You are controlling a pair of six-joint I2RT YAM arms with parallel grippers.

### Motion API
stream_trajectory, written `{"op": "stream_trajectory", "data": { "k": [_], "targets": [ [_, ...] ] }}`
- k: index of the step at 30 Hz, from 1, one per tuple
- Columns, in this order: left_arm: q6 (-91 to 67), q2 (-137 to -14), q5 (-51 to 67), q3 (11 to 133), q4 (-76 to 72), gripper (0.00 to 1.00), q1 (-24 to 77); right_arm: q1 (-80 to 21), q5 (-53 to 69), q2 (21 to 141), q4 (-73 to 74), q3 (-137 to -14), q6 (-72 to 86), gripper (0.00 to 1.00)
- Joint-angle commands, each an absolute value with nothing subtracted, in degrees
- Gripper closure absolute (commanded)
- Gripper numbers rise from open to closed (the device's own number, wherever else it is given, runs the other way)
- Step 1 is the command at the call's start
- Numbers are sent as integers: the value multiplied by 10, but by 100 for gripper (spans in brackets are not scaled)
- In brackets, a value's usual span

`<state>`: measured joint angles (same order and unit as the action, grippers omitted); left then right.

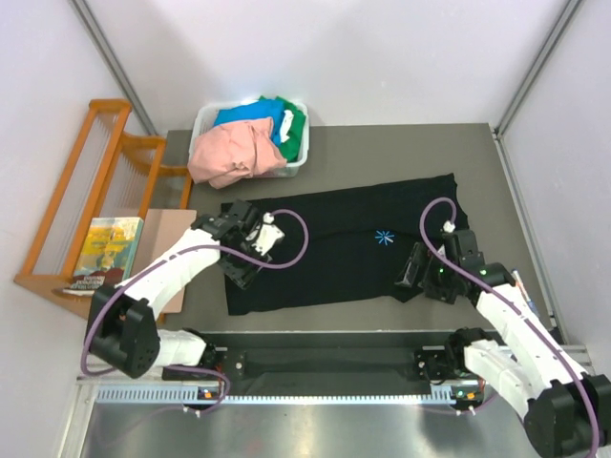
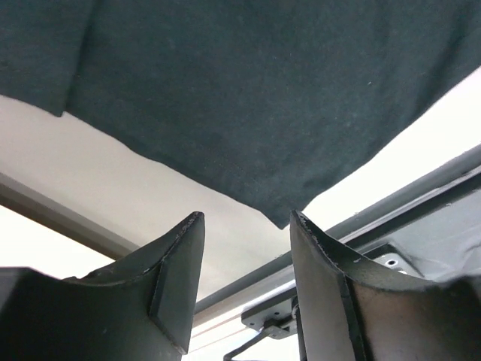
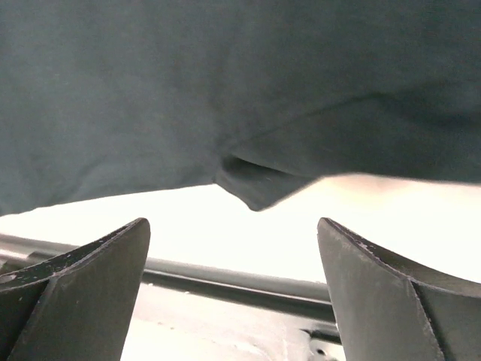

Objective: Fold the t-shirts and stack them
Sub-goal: Fold the tshirt

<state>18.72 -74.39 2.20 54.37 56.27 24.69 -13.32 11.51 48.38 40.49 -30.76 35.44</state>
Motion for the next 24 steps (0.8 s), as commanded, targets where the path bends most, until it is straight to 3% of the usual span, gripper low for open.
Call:
{"op": "stream_trajectory", "data": {
  "k": [1,5,16,22,24],
  "targets": [
    [171,-765,-29,544,529,46,277,-142,32,455,472,-347,360,7],
    [157,-793,-47,545,514,46,326,-143,-11,452,494,-362,366,6],
    [136,-873,-72,571,525,47,338,-137,-118,560,515,-437,420,5],
    [124,-767,-104,592,558,50,323,-115,-127,605,539,-453,446,3],
    [120,-730,-85,610,569,55,319,-112,-129,605,530,-449,447,0]
  ]
}}
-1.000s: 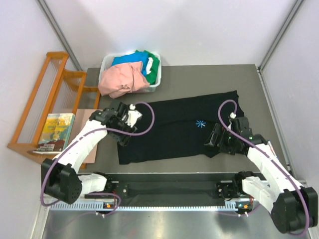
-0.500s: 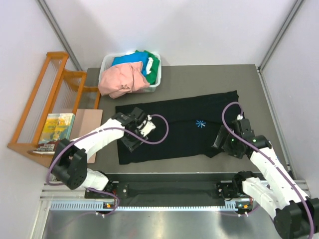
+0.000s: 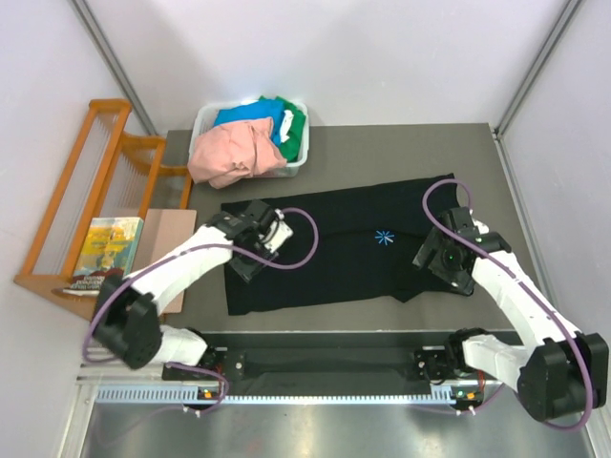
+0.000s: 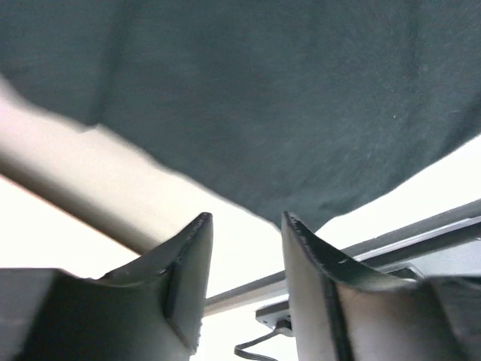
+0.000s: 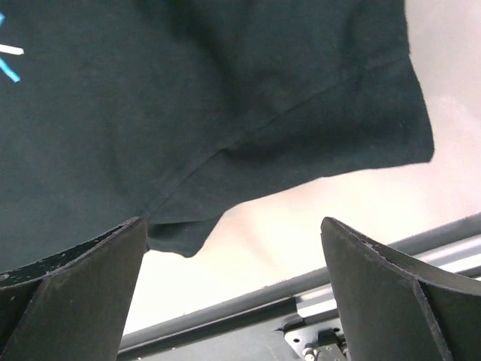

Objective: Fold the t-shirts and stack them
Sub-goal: Fold the tshirt

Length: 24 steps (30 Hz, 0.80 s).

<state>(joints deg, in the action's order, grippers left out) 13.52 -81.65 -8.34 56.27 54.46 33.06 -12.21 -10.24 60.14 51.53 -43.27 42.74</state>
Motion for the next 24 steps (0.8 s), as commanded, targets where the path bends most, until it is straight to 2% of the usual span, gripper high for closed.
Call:
{"op": "stream_trajectory", "data": {
  "k": [1,5,6,9,11,12,14,16,17,19,20,24],
  "targets": [
    [116,-723,-79,614,579,58,319,-109,-127,602,527,-446,448,0],
    [112,-688,-91,621,606,59,319,-101,-119,584,508,-443,451,0],
    [114,-677,-95,613,603,51,319,-98,-113,578,505,-439,450,0],
    [138,-627,-120,574,585,38,319,-82,-79,574,491,-423,439,0],
    [176,-575,-192,514,536,28,317,-76,-70,577,481,-411,436,0],
    [210,-561,-206,488,471,27,316,-76,-68,578,476,-403,433,0],
    [230,-554,-215,439,433,23,316,-77,-57,581,467,-396,433,0],
    [233,-573,-207,427,403,28,309,-77,-50,585,462,-396,431,0],
    [233,-592,-180,427,394,37,305,-76,-51,585,462,-398,429,0],
    [232,-612,-139,436,381,44,281,-76,-50,582,464,-399,428,0],
    [232,-631,-98,448,379,51,272,-76,-50,578,465,-399,428,0],
    [229,-698,-11,473,365,60,230,-76,-50,565,468,-395,437,0]
  ]
}}
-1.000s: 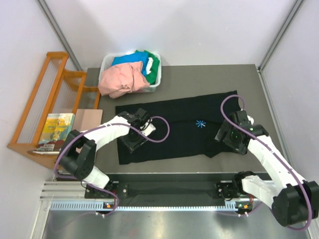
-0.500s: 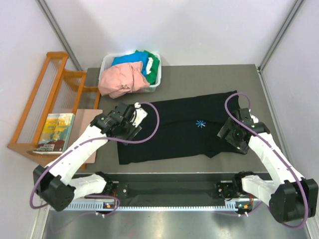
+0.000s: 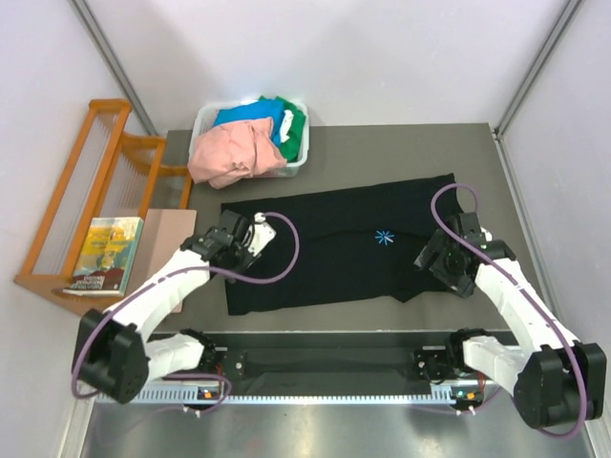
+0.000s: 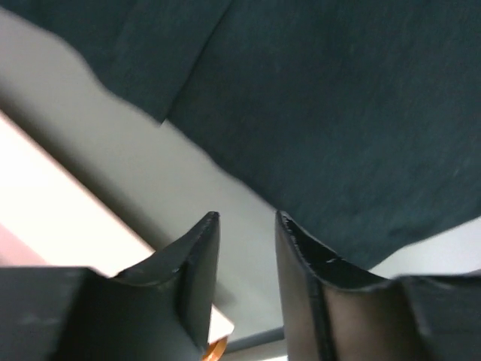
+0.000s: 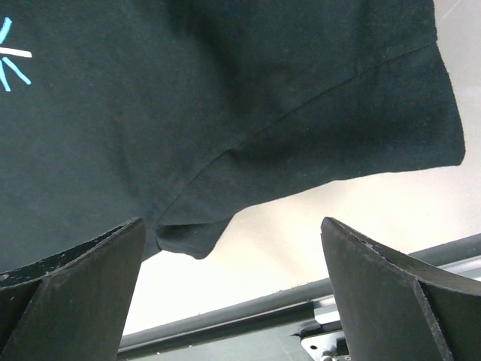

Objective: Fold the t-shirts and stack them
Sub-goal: Fold the tshirt

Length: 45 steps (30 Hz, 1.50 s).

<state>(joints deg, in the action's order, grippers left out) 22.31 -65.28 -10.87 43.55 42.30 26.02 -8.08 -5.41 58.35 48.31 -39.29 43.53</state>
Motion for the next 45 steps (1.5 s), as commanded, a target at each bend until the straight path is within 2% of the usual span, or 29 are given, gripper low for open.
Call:
{"op": "stream_trajectory", "data": {
  "k": [1,3,8,12,21,30,40,45],
  "targets": [
    [229,-715,-3,482,373,63,217,-76,-54,564,470,-395,439,0],
    [229,-762,38,489,378,72,205,-76,-59,563,475,-398,440,0],
    [249,-804,122,502,417,76,114,-73,-68,566,477,-405,438,0],
    [318,-811,171,512,475,69,41,-71,-70,579,475,-410,435,0],
    [432,-717,173,476,582,47,43,-69,-76,601,468,-419,432,0],
    [450,-698,155,406,592,45,45,-69,-76,606,467,-428,436,0],
    [418,-757,187,424,551,46,47,-69,-74,606,468,-426,437,0],
    [382,-759,183,426,527,46,84,-69,-73,605,463,-420,439,0]
  ]
}}
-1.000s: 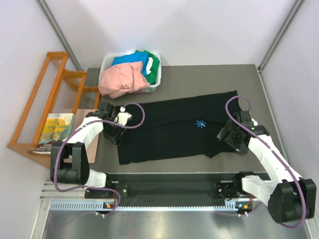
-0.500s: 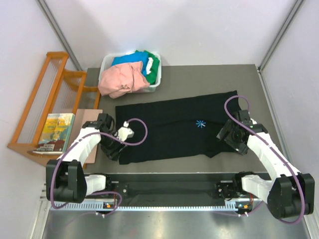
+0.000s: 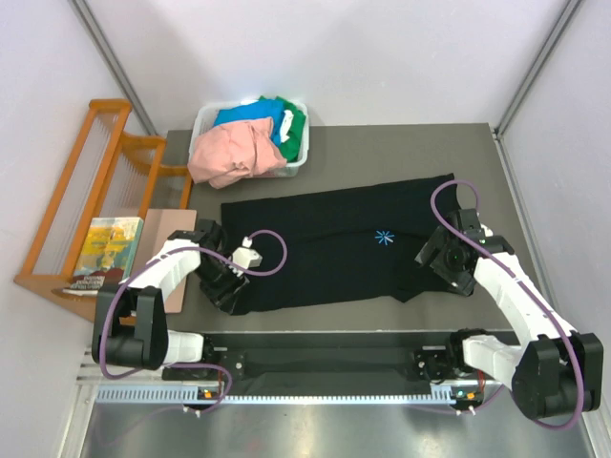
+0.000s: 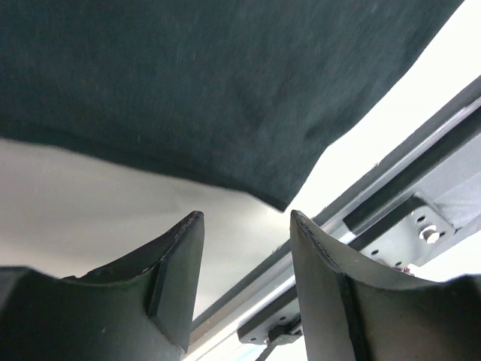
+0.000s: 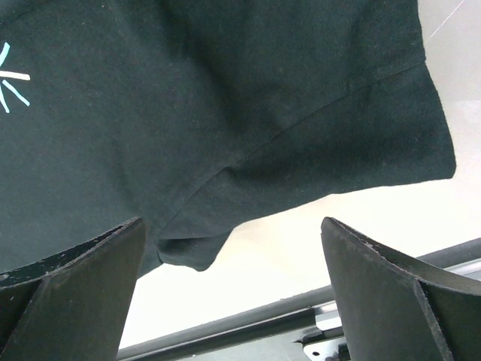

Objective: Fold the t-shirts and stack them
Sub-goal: Fold the tshirt

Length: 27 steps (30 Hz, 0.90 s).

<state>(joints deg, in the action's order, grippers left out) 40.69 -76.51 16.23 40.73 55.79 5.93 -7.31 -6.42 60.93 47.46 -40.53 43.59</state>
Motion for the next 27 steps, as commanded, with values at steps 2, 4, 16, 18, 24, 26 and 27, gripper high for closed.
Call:
{"op": "stream_trajectory", "data": {
  "k": [2,4,16,18,24,26,27],
  "targets": [
    [370,-755,174,424,518,46,101,-69,-73,606,463,-420,439,0],
    [364,-755,173,424,513,46,107,-69,-74,606,462,-421,438,0],
    [345,-778,143,419,504,48,111,-63,-80,599,468,-425,431,0],
    [345,-780,144,418,503,48,111,-58,-80,598,468,-425,429,0],
    [344,-823,141,424,504,49,113,-48,-77,607,468,-432,421,0],
    [343,-835,140,427,504,50,113,-44,-78,609,468,-432,420,0],
    [342,-845,140,428,505,50,113,-39,-76,609,468,-432,417,0]
  ]
}}
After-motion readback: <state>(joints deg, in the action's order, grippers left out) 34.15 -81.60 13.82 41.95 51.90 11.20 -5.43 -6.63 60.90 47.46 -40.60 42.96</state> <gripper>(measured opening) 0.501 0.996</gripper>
